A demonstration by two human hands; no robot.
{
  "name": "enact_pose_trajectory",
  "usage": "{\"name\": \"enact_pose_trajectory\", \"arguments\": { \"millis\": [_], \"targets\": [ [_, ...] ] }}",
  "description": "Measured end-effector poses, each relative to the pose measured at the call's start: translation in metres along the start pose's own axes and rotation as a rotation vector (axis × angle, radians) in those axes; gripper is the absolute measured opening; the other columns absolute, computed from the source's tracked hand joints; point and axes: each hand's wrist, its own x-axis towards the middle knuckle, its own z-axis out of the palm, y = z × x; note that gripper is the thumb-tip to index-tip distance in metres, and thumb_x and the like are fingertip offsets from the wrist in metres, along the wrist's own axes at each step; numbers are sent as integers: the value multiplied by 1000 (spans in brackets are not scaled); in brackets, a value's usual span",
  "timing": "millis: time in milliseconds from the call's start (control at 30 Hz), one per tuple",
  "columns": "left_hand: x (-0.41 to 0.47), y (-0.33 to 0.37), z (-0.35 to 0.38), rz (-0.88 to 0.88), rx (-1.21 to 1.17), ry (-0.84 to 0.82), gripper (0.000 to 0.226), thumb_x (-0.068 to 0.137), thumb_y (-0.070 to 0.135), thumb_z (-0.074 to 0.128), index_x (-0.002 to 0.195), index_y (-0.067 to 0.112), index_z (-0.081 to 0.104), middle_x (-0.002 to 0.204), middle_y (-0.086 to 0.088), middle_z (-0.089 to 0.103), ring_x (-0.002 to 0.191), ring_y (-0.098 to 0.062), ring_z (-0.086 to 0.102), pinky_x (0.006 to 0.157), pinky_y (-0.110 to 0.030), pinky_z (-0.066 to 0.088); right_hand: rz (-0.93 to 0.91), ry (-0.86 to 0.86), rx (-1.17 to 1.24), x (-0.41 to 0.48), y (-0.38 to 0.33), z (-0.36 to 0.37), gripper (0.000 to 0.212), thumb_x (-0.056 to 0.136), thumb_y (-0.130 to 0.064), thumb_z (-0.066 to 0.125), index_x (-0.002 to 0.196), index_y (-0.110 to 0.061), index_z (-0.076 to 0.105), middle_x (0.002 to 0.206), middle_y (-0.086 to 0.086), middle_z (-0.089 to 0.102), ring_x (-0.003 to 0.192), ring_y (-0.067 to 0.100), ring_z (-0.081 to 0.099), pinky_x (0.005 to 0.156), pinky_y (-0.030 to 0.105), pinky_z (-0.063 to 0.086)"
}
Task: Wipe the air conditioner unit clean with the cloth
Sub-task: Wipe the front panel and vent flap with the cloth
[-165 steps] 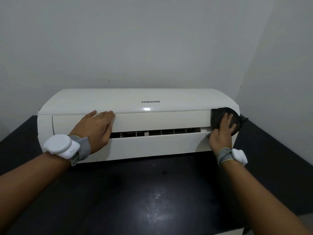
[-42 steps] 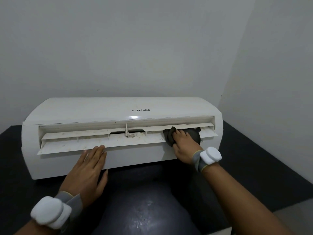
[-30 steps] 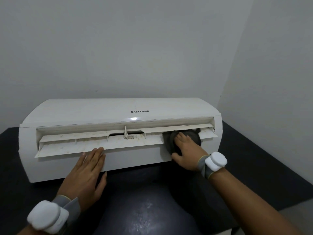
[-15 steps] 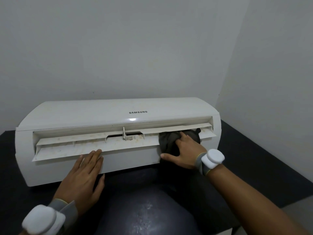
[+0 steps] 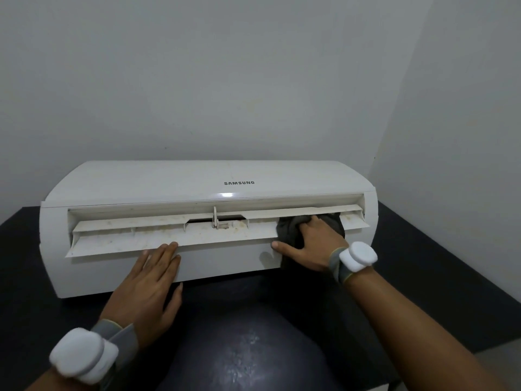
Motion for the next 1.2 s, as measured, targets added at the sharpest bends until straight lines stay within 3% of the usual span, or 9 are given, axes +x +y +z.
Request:
{"name": "enact_pose_trajectory", "arguments": {
  "millis": [133, 267, 400, 533, 633, 733, 867, 1067, 1200],
  "targets": [
    [1, 1, 0, 5, -5, 14, 62, 80, 37, 33, 116, -5, 61, 128, -24, 55, 117, -36, 55, 106, -42, 34, -28, 14, 51, 1, -6, 3, 93, 72, -88, 27, 120, -14, 56, 124, 7, 58, 117, 25, 46, 106, 34, 32],
    [2, 2, -2, -13, 5, -16, 61, 79, 35, 34, 114, -6, 62, 126, -25, 56, 115, -38, 57, 105, -35, 20, -125, -22, 39, -16, 11, 8, 94, 73, -87, 29, 123, -12, 57, 142, 8, 47, 139, 22, 28, 116, 34, 15],
    [1, 2, -5, -18, -4, -39, 62, 79, 36, 34, 113, -6, 62, 125, -25, 57, 114, -37, 57, 105, -33, 18, -24, -12, 14, -8, 12, -3, 93, 71, -89, 28, 116, -13, 60, 126, 8, 56, 123, 24, 43, 109, 34, 31],
    [1, 4, -6, -25, 11, -33, 61, 77, 36, 34, 110, -6, 64, 122, -24, 60, 111, -37, 59, 102, -34, 21, -36, -21, 63, -4, -9, 0, 89, 76, -84, 30, 127, -15, 54, 131, 6, 55, 124, 24, 41, 110, 35, 26],
    [1, 3, -6, -27, 16, -20, 61, 77, 36, 35, 109, -6, 65, 121, -24, 60, 110, -37, 60, 101, -34, 21, -111, -28, 93, -18, -3, 6, 91, 76, -84, 32, 126, -12, 55, 147, 7, 42, 142, 23, 24, 117, 33, 13],
    [0, 2, -5, -23, 16, 5, 61, 77, 36, 34, 109, -5, 65, 121, -24, 61, 109, -36, 61, 103, -34, 25, -90, -64, 61, -26, 14, 2, 104, 71, -90, 24, 135, -12, 50, 158, 3, 22, 146, 16, 13, 115, 28, 7],
    [0, 3, -4, -18, 29, 14, 62, 78, 37, 33, 110, -4, 65, 122, -23, 60, 111, -34, 60, 94, -45, 40, 57, -55, 18, -17, 19, -7, 99, 69, -91, 24, 124, -16, 58, 142, 11, 44, 132, 26, 37, 114, 35, 26],
    [2, 6, -4, -30, 30, 17, 63, 78, 38, 33, 111, -5, 64, 123, -24, 59, 112, -36, 59, 94, -47, 39, 45, -36, 3, -6, -5, -1, 106, 72, -89, 25, 138, -9, 45, 142, 12, 46, 132, 27, 35, 115, 36, 23],
    [1, 4, -1, -32, 6, 2, 62, 78, 37, 33, 111, -6, 64, 123, -24, 59, 113, -37, 58, 109, -37, 32, -92, -45, 37, -25, -2, 8, 105, 72, -89, 27, 142, -12, 40, 157, 5, 23, 146, 19, 11, 119, 32, 5]
  ]
}}
